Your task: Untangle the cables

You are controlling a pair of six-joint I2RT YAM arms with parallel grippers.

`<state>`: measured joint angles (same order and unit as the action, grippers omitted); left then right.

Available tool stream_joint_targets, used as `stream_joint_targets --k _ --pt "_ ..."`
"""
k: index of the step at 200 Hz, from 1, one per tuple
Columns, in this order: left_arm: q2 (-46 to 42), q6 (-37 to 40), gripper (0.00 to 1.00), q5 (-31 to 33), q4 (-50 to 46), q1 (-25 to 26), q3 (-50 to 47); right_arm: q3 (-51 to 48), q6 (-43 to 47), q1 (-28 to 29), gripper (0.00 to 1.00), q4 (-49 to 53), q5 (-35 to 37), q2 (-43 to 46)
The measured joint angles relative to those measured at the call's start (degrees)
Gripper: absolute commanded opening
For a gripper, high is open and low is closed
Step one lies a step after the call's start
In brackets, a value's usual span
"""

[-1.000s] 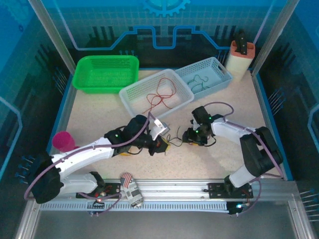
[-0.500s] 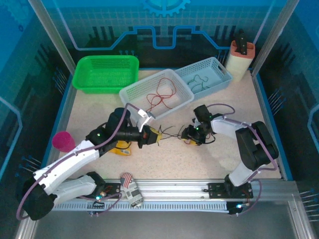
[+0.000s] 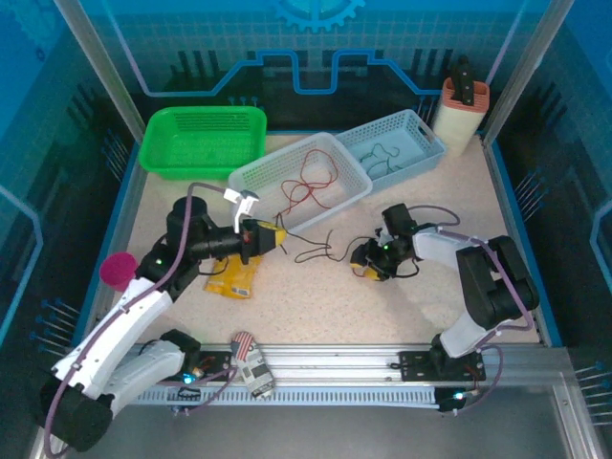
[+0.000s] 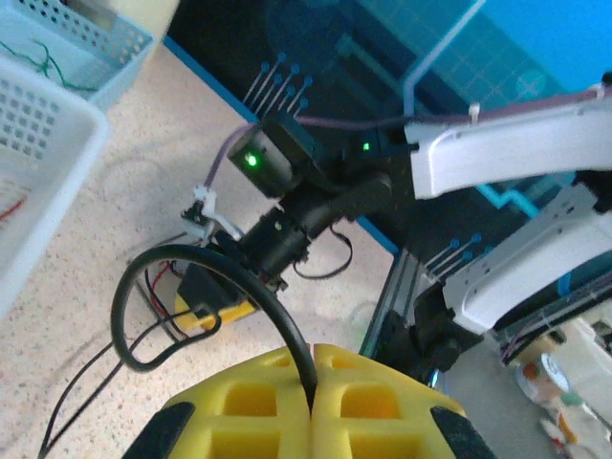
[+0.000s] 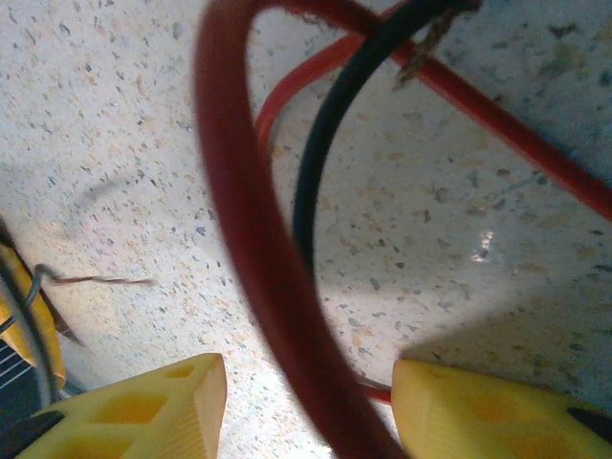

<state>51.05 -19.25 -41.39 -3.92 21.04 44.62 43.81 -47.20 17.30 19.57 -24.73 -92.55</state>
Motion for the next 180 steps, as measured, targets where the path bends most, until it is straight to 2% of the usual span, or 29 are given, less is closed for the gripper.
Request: stream_joint_targets --k 44,77,101,137,159,180 --pt "0.07 -3.19 0.00 -2.29 2.78 -1.66 0.00 -0.76 0.26 -0.42 0.53 -1.25 -1.29 0.55" --pt "1.11 -3.34 0.00 -2.36 2.73 -1.66 -0.11 -0.81 5.62 1.09 0.53 -2.05 0.70 3.69" --pt "2.64 -3.39 0.00 -0.50 1.18 -1.66 -0.11 -0.22 10.25 2.99 0.53 -0.33 2.05 11.34" --pt "4.15 -4.44 0.00 1.44 0.76 -1.57 -0.11 0.76 18.14 2.69 0.54 3.28 5.38 26.43" --pt "4.20 -4.68 0.00 1.70 0.79 -1.53 -0.11 0.26 25.62 4.31 0.54 2.95 8.61 33.14" --pt "4.20 -4.68 0.00 1.73 0.79 -1.42 -0.11 -2.67 35.28 8.33 0.54 0.04 11.74 36.96"
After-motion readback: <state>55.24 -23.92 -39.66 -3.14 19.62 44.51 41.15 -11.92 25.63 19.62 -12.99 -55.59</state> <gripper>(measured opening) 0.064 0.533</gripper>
